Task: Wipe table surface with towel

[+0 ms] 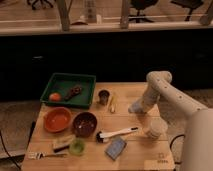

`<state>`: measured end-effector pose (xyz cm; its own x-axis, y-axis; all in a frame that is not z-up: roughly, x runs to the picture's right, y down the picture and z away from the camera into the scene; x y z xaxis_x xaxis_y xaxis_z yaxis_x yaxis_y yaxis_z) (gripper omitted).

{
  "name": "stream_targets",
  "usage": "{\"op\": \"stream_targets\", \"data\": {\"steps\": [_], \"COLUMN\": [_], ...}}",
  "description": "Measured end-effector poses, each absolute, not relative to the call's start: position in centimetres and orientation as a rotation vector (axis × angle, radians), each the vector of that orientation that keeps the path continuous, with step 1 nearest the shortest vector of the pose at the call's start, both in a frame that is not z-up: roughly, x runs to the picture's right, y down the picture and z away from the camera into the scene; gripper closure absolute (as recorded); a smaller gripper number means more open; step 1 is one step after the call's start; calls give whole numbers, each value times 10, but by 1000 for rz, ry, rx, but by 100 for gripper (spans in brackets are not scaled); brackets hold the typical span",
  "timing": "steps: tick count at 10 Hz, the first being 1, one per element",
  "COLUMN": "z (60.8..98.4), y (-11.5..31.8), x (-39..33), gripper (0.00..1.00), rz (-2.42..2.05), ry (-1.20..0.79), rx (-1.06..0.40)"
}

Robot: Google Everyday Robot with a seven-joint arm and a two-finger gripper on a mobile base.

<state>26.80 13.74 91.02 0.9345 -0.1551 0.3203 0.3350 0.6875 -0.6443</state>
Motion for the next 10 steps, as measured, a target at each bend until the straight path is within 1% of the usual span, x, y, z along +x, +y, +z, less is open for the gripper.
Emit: {"op": "stream_targets", "data": {"steps": [10], "z": [913], "y": [137], "x": [275], "gripper": [100], "rz": [-260], "ry": [-232], "rx": [-767]}}
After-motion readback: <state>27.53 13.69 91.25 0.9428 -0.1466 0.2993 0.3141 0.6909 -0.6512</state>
